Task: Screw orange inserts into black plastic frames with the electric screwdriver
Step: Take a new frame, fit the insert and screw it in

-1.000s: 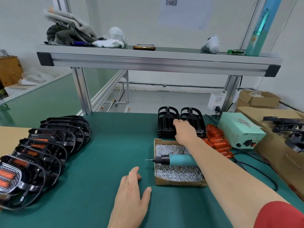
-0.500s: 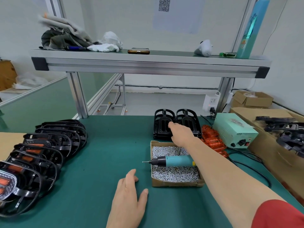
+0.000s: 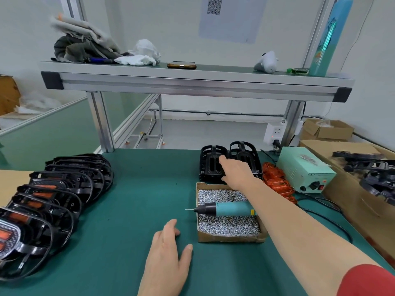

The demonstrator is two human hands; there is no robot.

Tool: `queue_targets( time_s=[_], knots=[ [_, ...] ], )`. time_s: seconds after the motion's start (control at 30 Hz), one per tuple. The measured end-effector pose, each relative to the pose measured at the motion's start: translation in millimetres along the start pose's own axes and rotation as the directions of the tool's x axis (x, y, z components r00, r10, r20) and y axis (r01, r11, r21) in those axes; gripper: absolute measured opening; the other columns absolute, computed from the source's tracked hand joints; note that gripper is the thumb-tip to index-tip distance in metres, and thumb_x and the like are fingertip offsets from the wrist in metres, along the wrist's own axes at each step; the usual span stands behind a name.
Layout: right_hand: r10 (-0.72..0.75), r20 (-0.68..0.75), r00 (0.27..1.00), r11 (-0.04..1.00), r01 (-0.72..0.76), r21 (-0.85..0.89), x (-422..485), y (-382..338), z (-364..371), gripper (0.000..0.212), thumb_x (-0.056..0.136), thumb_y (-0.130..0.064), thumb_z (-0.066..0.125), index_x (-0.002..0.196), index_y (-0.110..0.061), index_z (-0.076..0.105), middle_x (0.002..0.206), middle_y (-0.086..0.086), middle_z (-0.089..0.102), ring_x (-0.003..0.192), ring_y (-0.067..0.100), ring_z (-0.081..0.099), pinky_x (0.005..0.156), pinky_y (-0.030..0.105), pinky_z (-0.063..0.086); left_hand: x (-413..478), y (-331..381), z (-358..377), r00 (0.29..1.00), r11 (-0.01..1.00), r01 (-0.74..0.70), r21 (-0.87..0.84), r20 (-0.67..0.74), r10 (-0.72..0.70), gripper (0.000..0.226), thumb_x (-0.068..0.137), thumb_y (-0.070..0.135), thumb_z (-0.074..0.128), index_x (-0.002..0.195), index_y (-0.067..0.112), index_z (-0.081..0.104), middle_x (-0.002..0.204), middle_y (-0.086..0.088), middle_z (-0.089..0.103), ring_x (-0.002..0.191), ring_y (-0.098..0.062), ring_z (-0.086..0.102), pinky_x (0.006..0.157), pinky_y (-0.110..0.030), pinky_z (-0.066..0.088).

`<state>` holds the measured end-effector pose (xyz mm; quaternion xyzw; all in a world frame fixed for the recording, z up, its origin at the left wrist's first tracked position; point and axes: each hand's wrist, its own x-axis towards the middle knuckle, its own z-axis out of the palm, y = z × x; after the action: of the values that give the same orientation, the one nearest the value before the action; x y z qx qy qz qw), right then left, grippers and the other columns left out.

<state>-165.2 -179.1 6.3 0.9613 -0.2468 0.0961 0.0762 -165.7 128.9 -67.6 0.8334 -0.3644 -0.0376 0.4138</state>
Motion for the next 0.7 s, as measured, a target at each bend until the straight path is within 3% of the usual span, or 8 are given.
queue_targets(
  time_s=[0.27,0.7],
  knots=[
    [-0.013,-0.052,0.999,0.999,0.015,0.041,-7,10,-3,0.043,0.094,-0.028,0.069,0.129,-0.016,0.045,0.117,0.007,0.066,0.097,0.029,0.066,0.069,0.033,0.038,1,0,-1,1.000,1.000,0.005,-0.002,0.009,-0.005,0.065,0.090,0.030,0.067,0.144,0.017,0.034,0.115,0.017,0.051,0.108,0.000,0.039,0.084,-0.015,0.031],
    [-0.017,-0.330,0.944,0.989,0.064,0.132,-25,6,-18,0.027,0.098,-0.026,0.061,0.123,-0.021,0.054,0.111,0.003,0.064,0.090,0.027,0.065,0.066,0.030,0.035,0,2,-3,1.000,1.000,0.008,-0.007,0.012,-0.008,0.061,0.093,0.031,0.063,0.144,0.020,0.032,0.117,0.017,0.051,0.110,-0.001,0.039,0.084,-0.016,0.031]
  ],
)
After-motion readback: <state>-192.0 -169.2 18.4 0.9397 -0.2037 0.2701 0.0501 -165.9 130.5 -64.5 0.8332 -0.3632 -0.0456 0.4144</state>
